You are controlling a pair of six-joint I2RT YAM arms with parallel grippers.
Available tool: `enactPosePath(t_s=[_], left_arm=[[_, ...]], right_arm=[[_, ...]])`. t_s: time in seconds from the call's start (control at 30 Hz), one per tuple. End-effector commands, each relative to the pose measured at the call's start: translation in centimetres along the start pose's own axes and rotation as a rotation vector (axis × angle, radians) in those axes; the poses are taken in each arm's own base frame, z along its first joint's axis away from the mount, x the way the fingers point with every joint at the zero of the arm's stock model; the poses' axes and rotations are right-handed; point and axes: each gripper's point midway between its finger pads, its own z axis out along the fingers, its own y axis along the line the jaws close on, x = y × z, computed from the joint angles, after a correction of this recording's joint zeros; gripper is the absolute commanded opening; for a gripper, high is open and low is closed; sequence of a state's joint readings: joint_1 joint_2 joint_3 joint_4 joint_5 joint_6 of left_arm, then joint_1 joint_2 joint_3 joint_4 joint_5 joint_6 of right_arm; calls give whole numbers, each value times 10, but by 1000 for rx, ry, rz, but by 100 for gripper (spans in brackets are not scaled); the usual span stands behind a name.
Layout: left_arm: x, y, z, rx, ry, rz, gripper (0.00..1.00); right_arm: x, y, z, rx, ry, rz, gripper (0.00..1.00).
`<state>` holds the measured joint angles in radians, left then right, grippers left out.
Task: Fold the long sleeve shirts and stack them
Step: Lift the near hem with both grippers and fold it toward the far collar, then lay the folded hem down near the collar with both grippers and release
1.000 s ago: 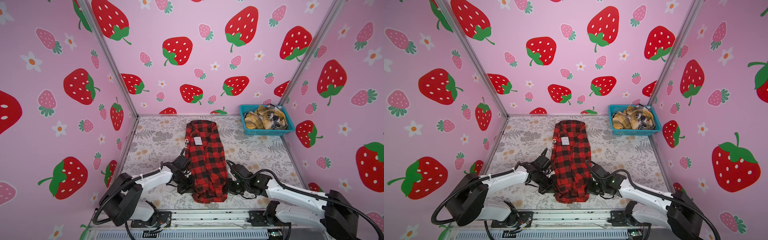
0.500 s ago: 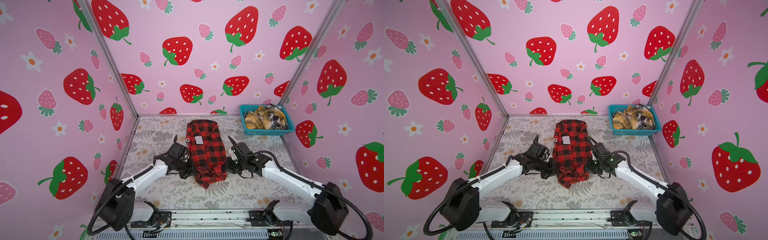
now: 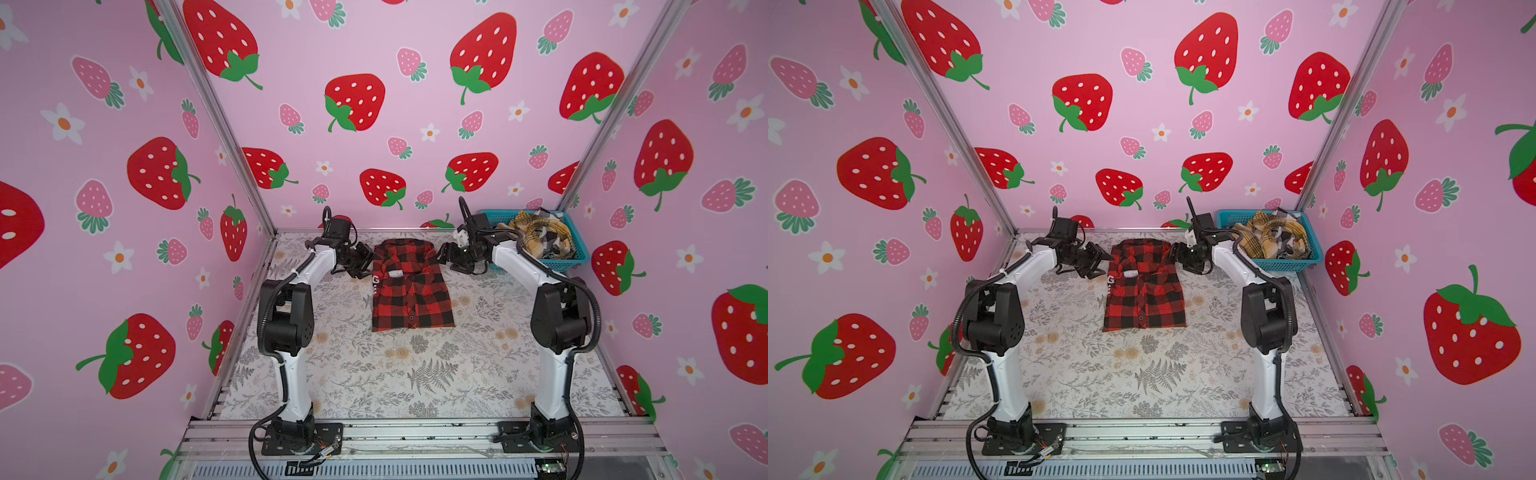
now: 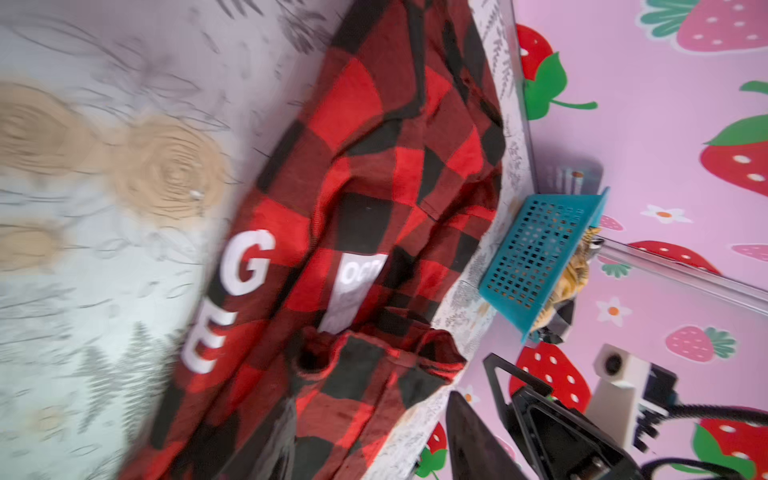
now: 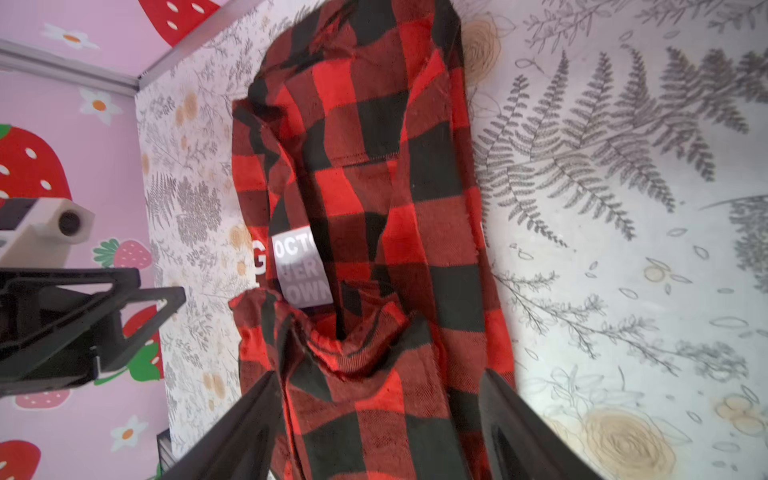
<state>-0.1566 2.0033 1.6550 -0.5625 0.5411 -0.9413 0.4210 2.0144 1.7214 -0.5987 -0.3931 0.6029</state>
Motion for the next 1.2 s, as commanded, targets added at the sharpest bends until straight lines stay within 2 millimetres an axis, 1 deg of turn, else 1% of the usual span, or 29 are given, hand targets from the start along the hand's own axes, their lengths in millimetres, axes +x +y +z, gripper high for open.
enactPosePath(t_s=[0.0,0.03,0.07,0.1,0.17,0.2,0.23,0.3,0.4,0.43,0.53,0.57,0.63,0.73,0.8,0.9,0.97,1.03,1.07,1.13,1.17], left_arm=[[31,-6,-35,-73,-58,102,51],[41,-8,-32,-79,-46,131,50],[55,-11,-26,-84,-22,166,48],[68,-13,-17,-91,7,194,46],[90,-11,3,-107,75,220,38],[98,-9,14,-111,107,226,37],[101,-7,22,-114,126,224,36],[100,-2,38,-119,143,212,36],[82,12,54,-178,125,208,36],[77,19,58,-201,123,199,36],[75,38,74,-233,156,171,34],[77,45,78,-249,167,168,33],[82,61,81,-274,192,156,32],[95,80,75,-293,213,140,32],[108,87,68,-282,226,131,32],[137,96,48,-266,258,140,32],[159,102,31,-261,270,174,32],[175,109,14,-265,275,198,36],[181,112,4,-267,271,209,38],[184,110,-15,-266,246,237,42],[184,106,-24,-263,225,256,44]], right_arm=[[18,12,-30,49,-28,-116,72],[25,10,-29,55,-25,-127,68],[34,8,-23,63,-10,-134,60],[42,7,-17,69,5,-149,55],[57,7,-4,89,37,-176,46],[62,8,3,84,45,-186,45],[64,9,8,76,44,-188,45],[65,4,16,80,43,-177,45],[59,-2,31,91,35,-185,45],[60,-6,38,99,41,-185,44],[72,-31,57,160,74,-170,34],[79,-41,61,187,82,-162,31],[93,-54,63,220,95,-154,26],[127,-57,60,225,130,-157,23],[150,-52,51,226,150,-165,20],[190,-39,31,207,187,-176,19],[215,-30,13,189,203,-188,20],[229,-23,-4,172,200,-182,21],[232,-18,-12,161,191,-180,22],[229,-7,-24,147,161,-179,24],[223,0,-30,131,137,-178,25]])
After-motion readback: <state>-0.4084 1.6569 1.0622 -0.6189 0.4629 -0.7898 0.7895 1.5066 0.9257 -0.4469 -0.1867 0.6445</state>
